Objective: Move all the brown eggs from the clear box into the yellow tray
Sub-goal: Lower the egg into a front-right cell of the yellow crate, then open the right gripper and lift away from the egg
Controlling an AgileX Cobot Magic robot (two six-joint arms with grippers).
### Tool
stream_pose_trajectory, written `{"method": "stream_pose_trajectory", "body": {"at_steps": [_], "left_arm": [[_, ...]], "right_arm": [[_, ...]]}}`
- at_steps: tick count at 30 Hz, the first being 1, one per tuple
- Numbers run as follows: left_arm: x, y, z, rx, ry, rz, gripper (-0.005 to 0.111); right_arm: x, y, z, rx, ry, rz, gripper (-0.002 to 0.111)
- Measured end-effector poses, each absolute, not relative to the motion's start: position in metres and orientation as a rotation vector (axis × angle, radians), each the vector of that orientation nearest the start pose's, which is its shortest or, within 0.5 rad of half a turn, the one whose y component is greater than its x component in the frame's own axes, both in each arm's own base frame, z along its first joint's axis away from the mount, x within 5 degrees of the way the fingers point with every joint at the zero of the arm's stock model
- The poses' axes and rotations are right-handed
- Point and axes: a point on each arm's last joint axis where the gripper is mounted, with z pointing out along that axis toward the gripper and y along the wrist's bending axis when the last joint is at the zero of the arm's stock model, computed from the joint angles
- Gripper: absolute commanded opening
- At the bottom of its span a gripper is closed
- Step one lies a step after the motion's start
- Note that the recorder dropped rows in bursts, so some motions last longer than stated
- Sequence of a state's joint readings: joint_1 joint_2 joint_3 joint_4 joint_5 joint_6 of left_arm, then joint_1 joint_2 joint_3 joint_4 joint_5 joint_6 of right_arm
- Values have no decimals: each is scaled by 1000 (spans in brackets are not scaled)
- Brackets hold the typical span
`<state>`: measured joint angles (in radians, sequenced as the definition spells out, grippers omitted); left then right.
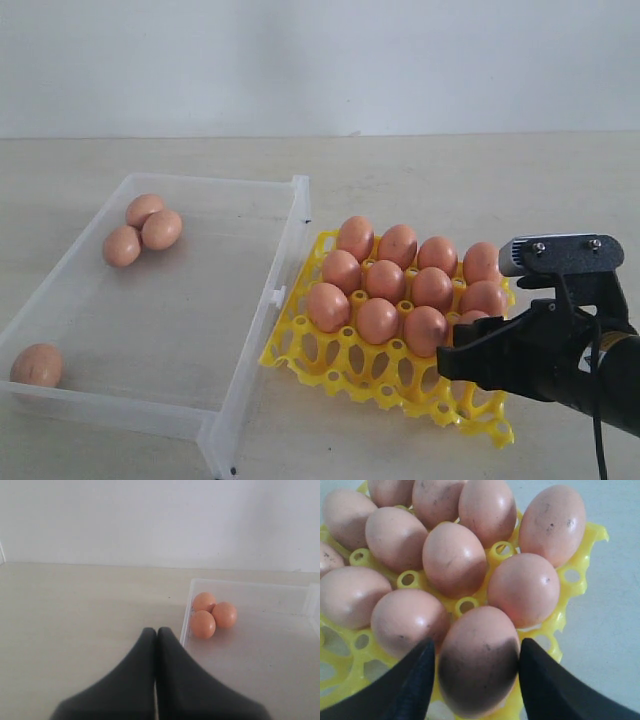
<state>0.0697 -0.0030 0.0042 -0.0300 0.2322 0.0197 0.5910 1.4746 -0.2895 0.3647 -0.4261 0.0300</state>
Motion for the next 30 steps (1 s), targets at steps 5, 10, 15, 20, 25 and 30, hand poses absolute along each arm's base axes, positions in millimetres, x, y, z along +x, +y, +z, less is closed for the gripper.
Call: {"method": "stream_pose_trajectory", "body": {"at_steps": [5,10,15,20,25,30], "left_arm": [[55,3,191,-63,1716,39,-4],[55,3,191,-63,1716,39,-4],[55,3,191,-63,1716,39,-4],[55,3,191,-63,1716,39,-4],[55,3,191,-63,1716,39,-4],[55,3,191,-63,1716,39,-4]], "right_arm": [[186,108,140,-178,2244,343,50],[185,108,155,-172,2172,377,50],[181,106,168,-189,2132,404,50],[178,109,191,-198,2054,458,50],[191,168,250,-494,1965,566,50],[231,265,306,-695,1956,677,50]]}}
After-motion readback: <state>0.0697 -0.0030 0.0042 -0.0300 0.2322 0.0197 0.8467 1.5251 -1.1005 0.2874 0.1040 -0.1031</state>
